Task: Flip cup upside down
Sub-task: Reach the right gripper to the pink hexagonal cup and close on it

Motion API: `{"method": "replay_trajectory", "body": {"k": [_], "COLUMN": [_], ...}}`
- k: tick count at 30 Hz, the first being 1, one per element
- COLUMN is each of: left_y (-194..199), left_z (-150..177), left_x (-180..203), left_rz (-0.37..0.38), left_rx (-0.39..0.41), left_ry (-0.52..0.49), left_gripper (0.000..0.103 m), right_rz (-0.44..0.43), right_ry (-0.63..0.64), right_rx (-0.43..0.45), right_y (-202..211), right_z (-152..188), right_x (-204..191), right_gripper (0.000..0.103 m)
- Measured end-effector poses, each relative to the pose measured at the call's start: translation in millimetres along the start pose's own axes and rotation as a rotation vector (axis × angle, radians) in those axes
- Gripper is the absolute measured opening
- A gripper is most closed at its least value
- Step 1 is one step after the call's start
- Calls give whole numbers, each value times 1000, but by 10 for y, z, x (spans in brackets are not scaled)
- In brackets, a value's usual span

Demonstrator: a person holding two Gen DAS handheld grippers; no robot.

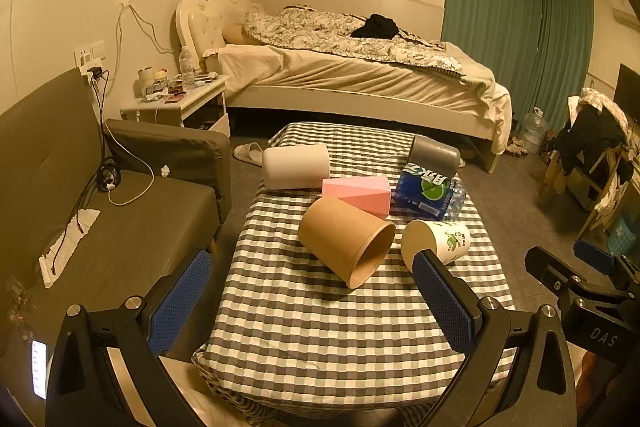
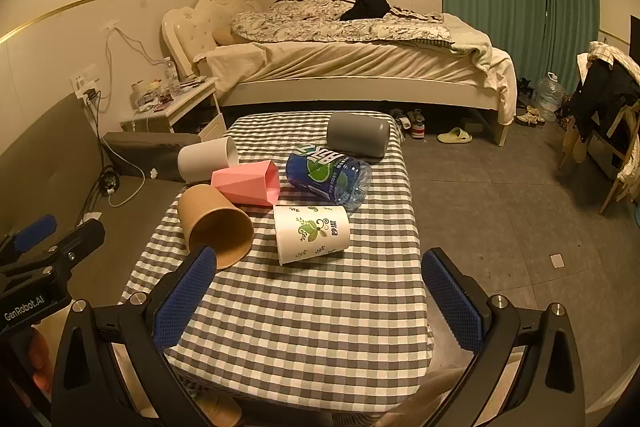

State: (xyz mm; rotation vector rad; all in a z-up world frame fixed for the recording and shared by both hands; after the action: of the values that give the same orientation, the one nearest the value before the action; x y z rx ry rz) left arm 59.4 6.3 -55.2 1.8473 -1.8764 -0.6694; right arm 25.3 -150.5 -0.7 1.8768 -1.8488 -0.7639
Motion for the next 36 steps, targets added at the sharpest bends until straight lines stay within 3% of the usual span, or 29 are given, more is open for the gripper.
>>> {"method": "replay_trajectory", "body": {"k": [16, 22, 30, 36], "left_y": [-160, -263, -634, -1095], "left_z": [-10, -158, -325, -319], "left_x": [-44, -166, -511, -842], "left_rz": [-2, -21, -75, -112], "left_rx": [-40, -66, -134, -201], "left_ry": [15, 23, 47, 101], "left_gripper": [103, 103, 103, 103], "right_rz": [-20, -32, -77, -132], "right_ry": [37, 106, 323, 556], "right_rx": [-35, -60, -136, -256], "right_y": [-92, -161, -534, -1212], "right_z": [-95, -315, -779, -922], "right_x": [-63, -165, -507, -940], "right_gripper": [103, 103, 103, 103]}}
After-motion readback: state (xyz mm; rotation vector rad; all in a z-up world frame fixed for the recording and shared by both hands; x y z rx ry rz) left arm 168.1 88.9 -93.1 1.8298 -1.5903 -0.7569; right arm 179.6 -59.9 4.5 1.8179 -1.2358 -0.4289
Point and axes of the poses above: each gripper's, at about its wrist camera, not at the fingertips, and y roughly against the way its jaws point, x to its right, z to its underside, the point moved 7 cm from there along -y, roughly the way its jaws point, and after that the axes turned 6 degrees about -y, right-handed, at the moved point
